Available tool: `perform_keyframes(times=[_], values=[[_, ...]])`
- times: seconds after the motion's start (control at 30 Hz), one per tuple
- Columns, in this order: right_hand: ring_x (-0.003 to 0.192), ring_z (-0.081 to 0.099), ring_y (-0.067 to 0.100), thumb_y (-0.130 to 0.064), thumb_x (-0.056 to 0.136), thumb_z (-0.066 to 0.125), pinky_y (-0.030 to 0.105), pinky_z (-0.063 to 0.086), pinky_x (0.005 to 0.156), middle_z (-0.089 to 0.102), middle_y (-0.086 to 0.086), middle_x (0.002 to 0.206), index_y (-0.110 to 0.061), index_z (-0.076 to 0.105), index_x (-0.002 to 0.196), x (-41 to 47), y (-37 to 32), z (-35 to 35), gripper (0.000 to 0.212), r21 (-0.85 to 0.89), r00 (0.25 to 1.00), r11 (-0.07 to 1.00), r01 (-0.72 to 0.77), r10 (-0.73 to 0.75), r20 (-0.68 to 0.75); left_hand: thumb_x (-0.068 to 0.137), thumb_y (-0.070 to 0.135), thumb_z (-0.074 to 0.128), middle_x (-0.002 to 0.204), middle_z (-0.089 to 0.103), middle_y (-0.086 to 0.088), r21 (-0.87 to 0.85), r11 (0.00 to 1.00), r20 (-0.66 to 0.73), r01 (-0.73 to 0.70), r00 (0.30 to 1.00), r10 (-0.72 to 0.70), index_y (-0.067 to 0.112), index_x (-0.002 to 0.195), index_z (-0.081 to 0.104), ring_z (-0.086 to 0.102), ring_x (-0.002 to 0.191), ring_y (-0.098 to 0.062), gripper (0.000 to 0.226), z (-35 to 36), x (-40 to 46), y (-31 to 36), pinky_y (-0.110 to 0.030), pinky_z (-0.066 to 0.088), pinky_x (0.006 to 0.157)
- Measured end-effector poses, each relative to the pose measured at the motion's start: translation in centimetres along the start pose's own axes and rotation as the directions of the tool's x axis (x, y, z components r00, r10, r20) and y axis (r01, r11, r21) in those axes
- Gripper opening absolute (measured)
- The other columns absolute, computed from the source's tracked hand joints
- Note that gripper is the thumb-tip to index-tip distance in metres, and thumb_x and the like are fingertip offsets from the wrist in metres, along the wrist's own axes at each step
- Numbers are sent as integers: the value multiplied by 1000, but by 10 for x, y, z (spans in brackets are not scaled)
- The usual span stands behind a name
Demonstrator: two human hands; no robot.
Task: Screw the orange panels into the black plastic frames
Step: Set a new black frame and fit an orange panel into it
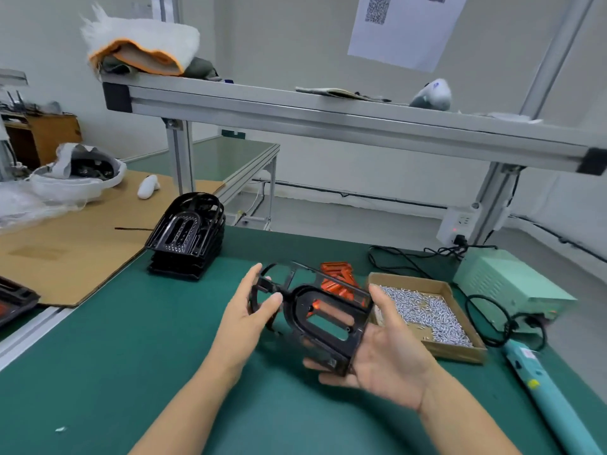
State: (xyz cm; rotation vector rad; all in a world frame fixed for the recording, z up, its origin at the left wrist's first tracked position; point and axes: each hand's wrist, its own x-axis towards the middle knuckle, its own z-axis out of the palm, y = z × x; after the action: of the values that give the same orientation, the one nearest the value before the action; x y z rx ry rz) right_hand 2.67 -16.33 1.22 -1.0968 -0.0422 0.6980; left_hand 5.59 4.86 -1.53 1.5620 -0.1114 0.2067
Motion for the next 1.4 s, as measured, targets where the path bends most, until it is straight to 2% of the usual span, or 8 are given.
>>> perform_keyframes(times=[0.13, 0.33, 0.4, 0.5, 0.63, 0.83, 1.03, 1.4], values=[[120, 56, 43, -85, 73, 30, 48, 42, 101, 59, 17, 133, -30, 64, 126, -19, 6, -14, 84, -4, 999, 999, -38, 38, -26, 86, 8, 66, 107, 66, 2, -24, 998, 11, 53, 999, -52, 31, 130, 52, 61, 80, -10, 52, 16, -14, 3, -29, 54, 74], [111, 65, 29, -64, 95, 28, 39, 56, 86, 68, 13, 120, -16, 66, 123, -29, 12, -17, 68, -21, 956, 994, 107, -109, -271, 86, 11, 66, 73, 67, 15, 73, 990, 27, 120, 992, -122, 35, 107, 63, 60, 63, -5, 33, 24, -33, 5, -20, 48, 66], [93, 71, 25, -46, 103, 33, 33, 58, 71, 73, 12, 107, -13, 68, 113, -29, 18, -19, 50, -180, 879, 966, 184, -244, -410, 87, 18, 66, 67, 62, 16, 151, 977, 33, 151, 987, -157, 48, 98, 57, 55, 55, -5, 34, 25, -41, 6, -19, 48, 55], [80, 68, 15, -29, 104, 39, 29, 56, 72, 71, 0, 97, -18, 65, 101, -32, 24, -21, 29, -551, 735, 831, 80, -422, -530, 85, 31, 66, 79, 64, 19, 393, 912, -5, 120, 992, -129, 52, 94, 49, 60, 72, -5, 30, 26, -49, 9, -25, 49, 69], [88, 58, 1, -24, 100, 47, 6, 37, 69, 66, -16, 93, -24, 68, 96, -32, 27, -24, 21, -834, 667, 545, -86, -590, -455, 84, 42, 60, 84, 58, 24, 671, 734, -36, 99, 994, -102, 43, 99, 50, 57, 87, -10, 18, 30, -54, 9, -27, 41, 71], [99, 59, 15, -23, 102, 43, 26, 43, 83, 69, -3, 103, -14, 69, 105, -21, 29, -22, 28, -934, 690, 312, -175, -638, -342, 87, 50, 49, 138, 41, 14, 894, 441, 69, -77, 997, 34, 33, 138, 39, 33, 129, -11, 55, 41, -49, 5, -30, 26, 104], [106, 54, 20, -29, 102, 40, 30, 40, 87, 61, 0, 108, -19, 65, 110, -12, 32, -23, 28, -951, 719, 38, -306, -646, -257, 92, 56, 34, 137, 42, 17, 923, 244, 299, -298, 954, 37, 38, 138, 38, 29, 131, -10, 50, 73, -48, 2, -35, 10, 111], [119, 43, 23, -39, 98, 43, 40, 23, 104, 58, 1, 124, -23, 55, 123, 22, -5, -14, 33, -829, 677, -287, -479, -722, -141, 92, 53, 33, 135, 45, 16, 949, 190, 249, -253, 967, 46, 37, 139, 36, 32, 128, -11, 50, 76, -52, -3, -35, 15, 104]])
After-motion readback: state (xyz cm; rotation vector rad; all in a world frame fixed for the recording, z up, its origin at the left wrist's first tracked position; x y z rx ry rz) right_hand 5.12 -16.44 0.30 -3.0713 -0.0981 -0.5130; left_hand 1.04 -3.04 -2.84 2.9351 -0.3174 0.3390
